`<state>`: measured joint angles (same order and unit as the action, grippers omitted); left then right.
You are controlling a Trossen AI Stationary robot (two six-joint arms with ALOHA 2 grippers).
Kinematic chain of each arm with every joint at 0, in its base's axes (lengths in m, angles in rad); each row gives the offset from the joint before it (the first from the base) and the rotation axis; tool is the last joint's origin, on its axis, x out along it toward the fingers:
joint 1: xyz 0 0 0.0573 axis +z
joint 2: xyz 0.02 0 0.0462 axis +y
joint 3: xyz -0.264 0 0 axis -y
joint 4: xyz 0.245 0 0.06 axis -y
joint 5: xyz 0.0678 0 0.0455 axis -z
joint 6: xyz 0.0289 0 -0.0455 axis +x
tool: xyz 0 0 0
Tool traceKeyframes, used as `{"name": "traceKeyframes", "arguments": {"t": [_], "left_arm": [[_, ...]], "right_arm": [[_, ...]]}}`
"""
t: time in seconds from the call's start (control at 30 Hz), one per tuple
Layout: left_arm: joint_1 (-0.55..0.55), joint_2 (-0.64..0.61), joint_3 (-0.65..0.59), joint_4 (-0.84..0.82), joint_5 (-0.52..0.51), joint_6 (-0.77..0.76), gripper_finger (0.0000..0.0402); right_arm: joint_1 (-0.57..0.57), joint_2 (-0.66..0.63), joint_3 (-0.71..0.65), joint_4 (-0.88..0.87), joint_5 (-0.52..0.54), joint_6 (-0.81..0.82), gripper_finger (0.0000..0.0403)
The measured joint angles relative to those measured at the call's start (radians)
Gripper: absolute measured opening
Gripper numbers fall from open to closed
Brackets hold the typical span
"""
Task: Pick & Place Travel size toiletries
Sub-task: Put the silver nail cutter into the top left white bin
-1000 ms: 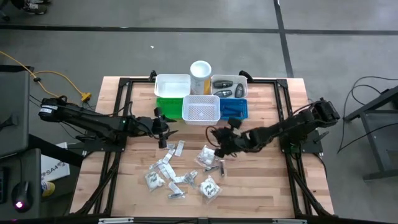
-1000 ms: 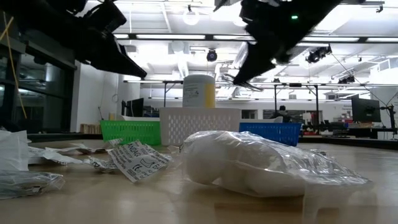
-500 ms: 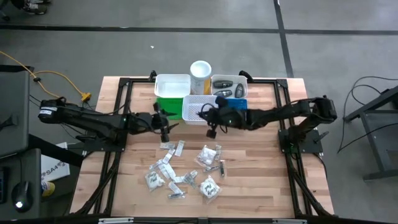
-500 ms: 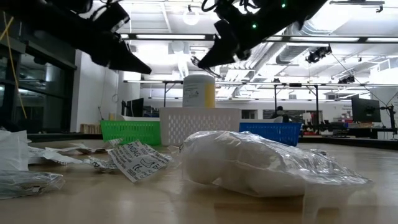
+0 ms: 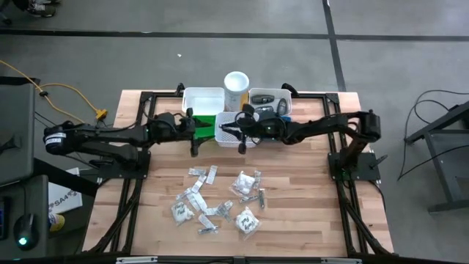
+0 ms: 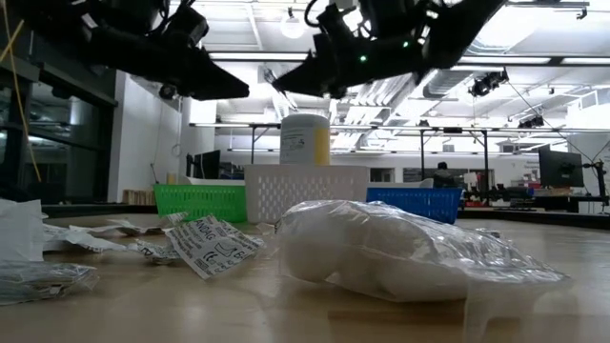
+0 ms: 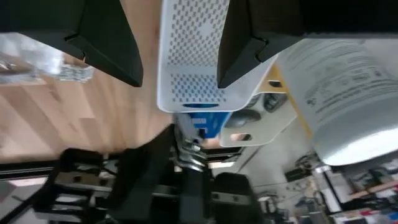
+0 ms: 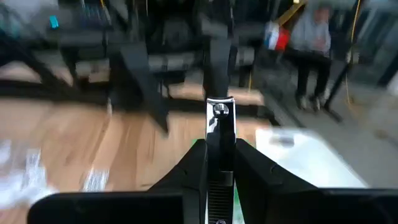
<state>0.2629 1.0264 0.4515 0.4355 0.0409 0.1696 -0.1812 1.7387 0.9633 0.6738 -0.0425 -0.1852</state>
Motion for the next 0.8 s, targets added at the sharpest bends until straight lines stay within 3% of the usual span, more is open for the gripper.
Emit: {"name": "traceKeyframes", "arguments": {"t": [0.23, 0.5, 0.8], "left_arm": [[0.005, 0.000, 0.000, 0.002, 0.005, 0.006, 0.0205], [0.006, 0.027, 0.000, 0.043, 0.002, 0.019, 0.0205], [0.006, 0.159, 0.000, 0.215, 0.006, 0.062, 0.0205]], "right_arm": [[-0.007, 0.095, -0.001, 0.232, -0.046, 0.001, 0.0046], [-0.014, 0.163, -0.001, 0.369, -0.046, 0.002, 0.0046], [-0.019, 0.178, -0.001, 0.423, -0.071, 0.005, 0.0046]]}}
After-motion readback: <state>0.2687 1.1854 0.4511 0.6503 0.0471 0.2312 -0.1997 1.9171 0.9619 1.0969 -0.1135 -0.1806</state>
